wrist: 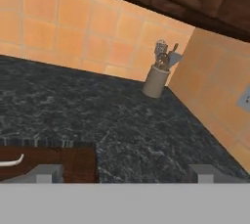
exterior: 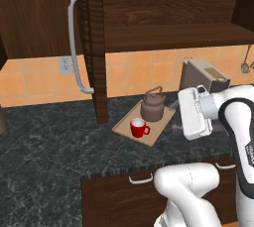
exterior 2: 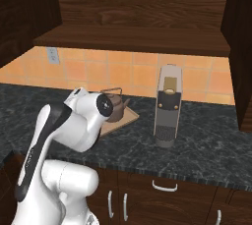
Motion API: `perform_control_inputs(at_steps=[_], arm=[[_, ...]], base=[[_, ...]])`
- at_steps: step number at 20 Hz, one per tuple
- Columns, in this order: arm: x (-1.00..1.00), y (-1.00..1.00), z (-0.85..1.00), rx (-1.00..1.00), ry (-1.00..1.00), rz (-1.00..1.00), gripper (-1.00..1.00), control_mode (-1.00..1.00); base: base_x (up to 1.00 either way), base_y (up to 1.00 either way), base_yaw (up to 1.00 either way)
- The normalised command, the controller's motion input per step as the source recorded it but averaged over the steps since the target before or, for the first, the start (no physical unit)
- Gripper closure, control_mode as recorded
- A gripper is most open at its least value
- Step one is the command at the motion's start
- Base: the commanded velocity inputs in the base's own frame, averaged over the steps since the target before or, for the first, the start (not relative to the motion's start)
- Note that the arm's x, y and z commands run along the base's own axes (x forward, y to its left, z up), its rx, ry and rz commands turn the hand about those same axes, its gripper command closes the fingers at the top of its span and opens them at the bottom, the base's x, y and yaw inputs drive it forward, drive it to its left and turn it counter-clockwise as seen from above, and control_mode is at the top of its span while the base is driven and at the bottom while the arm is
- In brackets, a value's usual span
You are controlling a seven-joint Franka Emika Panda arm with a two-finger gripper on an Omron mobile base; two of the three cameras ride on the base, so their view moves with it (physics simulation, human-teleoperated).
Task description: Pick the kettle from the counter and place it on the tray. Then pick the mug from the cabinet and place it on the tray. Then close the cabinet doors.
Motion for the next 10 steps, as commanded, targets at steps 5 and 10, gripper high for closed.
perform_control_inputs(at_steps=[5,10], arm=[[-0.42,0.06,0.36,-0.12,-0.21,0.04,-1.00,-1.00],[-0.37,0.11,0.30,-0.13,-0.03,0.00,-1.00,-1.00]], base=[[0.00,0.00,0.00],[0.00,0.00,0.00]])
